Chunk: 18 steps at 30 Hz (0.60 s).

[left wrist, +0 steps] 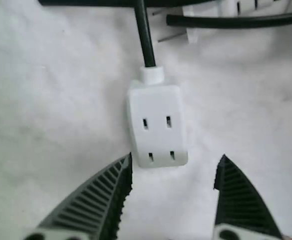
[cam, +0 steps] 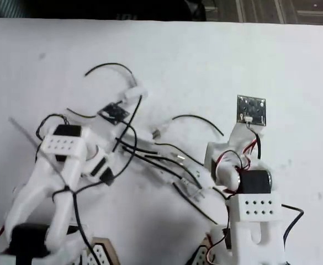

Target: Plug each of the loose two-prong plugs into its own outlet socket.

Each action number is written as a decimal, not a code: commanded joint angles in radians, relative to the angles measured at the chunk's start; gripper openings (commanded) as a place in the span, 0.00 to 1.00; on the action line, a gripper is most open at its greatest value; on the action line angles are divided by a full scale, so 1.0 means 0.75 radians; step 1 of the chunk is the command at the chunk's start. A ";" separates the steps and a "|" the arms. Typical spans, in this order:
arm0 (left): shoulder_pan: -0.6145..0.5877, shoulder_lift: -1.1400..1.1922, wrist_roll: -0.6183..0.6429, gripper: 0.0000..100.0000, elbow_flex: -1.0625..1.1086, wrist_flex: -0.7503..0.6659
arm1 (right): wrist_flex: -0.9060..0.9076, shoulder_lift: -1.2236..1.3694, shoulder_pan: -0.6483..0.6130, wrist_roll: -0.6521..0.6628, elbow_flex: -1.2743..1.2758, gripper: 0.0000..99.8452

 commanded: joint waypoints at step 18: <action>-0.688 -0.889 0.106 0.35 0.389 -0.100 | 0.165 0.961 -0.367 -0.268 -0.779 0.14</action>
